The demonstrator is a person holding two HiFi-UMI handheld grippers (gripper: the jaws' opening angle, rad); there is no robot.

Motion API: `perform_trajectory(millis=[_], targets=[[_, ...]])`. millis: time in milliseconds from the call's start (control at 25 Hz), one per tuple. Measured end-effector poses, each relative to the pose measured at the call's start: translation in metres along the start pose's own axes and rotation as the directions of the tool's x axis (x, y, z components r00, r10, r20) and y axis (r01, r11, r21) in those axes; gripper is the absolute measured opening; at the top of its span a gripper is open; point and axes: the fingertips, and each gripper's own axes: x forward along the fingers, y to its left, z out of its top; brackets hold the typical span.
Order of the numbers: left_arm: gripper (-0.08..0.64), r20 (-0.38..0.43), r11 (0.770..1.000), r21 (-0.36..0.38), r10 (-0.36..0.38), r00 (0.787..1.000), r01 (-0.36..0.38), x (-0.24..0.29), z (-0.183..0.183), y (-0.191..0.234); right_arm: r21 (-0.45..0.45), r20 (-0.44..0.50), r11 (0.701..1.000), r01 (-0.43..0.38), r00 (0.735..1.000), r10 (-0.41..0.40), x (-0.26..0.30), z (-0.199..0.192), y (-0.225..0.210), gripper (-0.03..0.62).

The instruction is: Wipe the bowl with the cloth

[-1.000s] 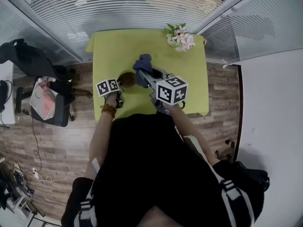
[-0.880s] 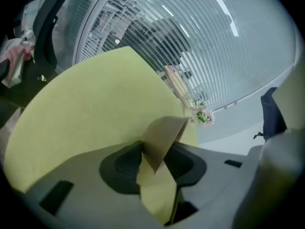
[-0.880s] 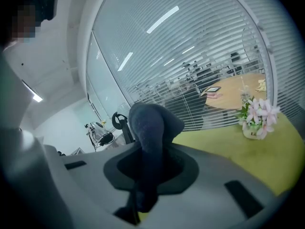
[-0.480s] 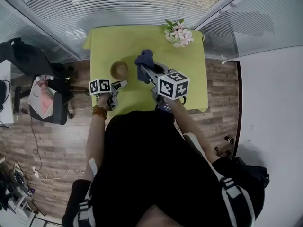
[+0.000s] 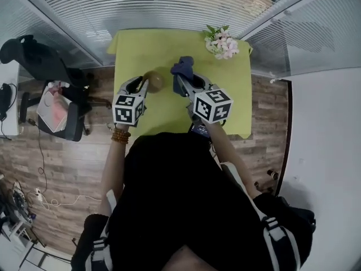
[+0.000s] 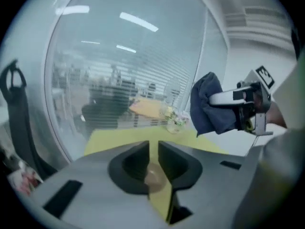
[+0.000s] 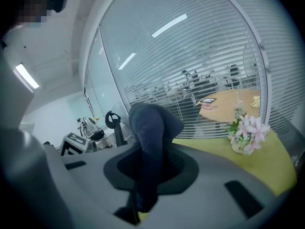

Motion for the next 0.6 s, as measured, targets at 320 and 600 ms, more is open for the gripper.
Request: perform_trajectory(millis=[320,600], targets=[[0.032,0.204,0.992,0.055,0.101,0.974,-0.115,-0.016,0.032,-0.006,-0.19,0.001,0.976,0.111,0.994,-0.113,0.003,-0.014,0.008,0.043],[0.032,0.156,0.992,0.042,0.113,0.981,-0.121,-0.017,0.019,-0.007,-0.202,-0.016,0.975,0.097,0.995,-0.102,0.005,-0.019,0.012,0.043]])
